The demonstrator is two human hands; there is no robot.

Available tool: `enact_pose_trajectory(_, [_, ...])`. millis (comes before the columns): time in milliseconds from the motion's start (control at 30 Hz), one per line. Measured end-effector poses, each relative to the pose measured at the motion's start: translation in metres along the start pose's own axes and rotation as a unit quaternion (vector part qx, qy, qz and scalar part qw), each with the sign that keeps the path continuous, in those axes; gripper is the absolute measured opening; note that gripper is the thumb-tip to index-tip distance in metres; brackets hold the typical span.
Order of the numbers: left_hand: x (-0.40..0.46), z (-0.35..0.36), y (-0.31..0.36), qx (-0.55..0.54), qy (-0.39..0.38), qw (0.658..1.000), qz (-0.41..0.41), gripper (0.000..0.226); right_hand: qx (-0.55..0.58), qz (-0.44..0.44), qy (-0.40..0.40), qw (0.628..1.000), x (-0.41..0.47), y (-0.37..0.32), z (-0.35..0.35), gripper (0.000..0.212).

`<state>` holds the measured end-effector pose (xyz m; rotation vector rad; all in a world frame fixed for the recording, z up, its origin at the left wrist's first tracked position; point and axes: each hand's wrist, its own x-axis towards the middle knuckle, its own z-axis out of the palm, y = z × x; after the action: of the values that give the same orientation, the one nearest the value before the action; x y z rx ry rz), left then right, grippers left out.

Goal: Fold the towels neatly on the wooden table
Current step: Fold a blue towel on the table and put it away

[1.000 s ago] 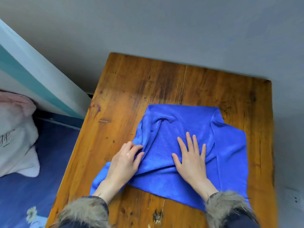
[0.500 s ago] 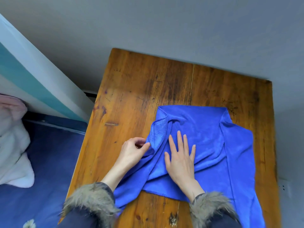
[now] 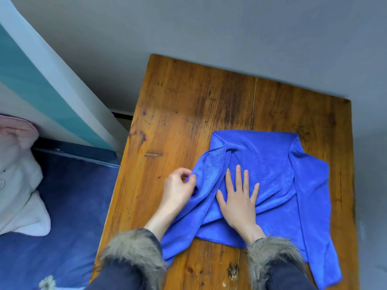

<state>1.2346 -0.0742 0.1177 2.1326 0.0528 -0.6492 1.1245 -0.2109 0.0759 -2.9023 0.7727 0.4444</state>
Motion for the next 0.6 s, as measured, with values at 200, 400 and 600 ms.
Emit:
enact_pose_trajectory(200, [0.055, -0.107, 0.004, -0.013, 0.178, 0.983, 0.028, 0.009, 0.02, 0.0, -0.01, 1.0, -0.001, -0.001, 0.001, 0.069])
enact_pose_trajectory(400, [0.067, -0.122, 0.0, 0.09, 0.171, 0.968, 0.158, 0.034, 0.03, 0.002, -0.053, 0.998, -0.003, -0.003, -0.011, 0.074])
enact_pose_trajectory(600, [0.003, -0.053, -0.065, 0.296, 0.048, 0.92, 0.253, 0.044, 0.033, 0.008, -0.027, 0.999, -0.004, -0.011, -0.014, 0.076])
